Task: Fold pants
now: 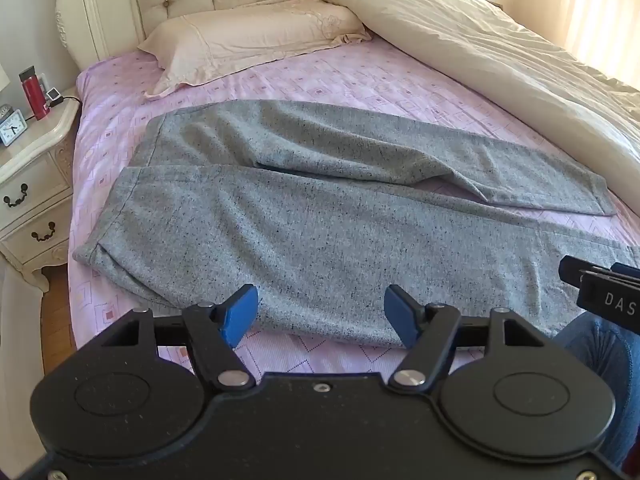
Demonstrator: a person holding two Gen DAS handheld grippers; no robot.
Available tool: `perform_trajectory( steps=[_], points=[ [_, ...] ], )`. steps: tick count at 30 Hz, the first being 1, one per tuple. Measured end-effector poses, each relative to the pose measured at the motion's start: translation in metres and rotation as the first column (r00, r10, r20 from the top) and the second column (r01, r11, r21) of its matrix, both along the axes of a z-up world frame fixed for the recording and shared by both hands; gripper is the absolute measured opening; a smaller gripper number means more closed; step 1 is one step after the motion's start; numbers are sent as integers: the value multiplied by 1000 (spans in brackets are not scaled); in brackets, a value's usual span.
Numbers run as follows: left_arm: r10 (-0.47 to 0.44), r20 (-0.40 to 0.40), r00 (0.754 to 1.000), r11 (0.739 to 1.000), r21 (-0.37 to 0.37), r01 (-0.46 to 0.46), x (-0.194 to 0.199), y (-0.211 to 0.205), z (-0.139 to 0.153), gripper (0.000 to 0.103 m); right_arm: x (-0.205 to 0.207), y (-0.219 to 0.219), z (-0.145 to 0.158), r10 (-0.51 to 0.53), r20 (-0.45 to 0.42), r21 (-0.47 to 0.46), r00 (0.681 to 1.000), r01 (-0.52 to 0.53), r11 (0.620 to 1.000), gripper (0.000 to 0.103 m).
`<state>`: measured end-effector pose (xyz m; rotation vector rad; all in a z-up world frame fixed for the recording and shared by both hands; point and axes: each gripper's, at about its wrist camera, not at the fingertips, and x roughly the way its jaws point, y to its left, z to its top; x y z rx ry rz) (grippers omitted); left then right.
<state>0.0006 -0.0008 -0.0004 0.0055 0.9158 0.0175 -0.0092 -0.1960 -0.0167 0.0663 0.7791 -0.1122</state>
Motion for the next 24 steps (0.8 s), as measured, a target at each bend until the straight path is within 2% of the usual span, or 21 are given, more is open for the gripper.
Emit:
perform_trajectory(
  steps=[13,24],
  points=[
    [-1,-16,1000,1000,11,1,-3,-1,-7,71,-1,9,-3,3,-13,17,1000,-3,1000,61],
    [-38,-86,996,999,8,39,-2,-3,-13,71,1,11,-6,7,-58,21,998,-6,1000,61]
  ],
)
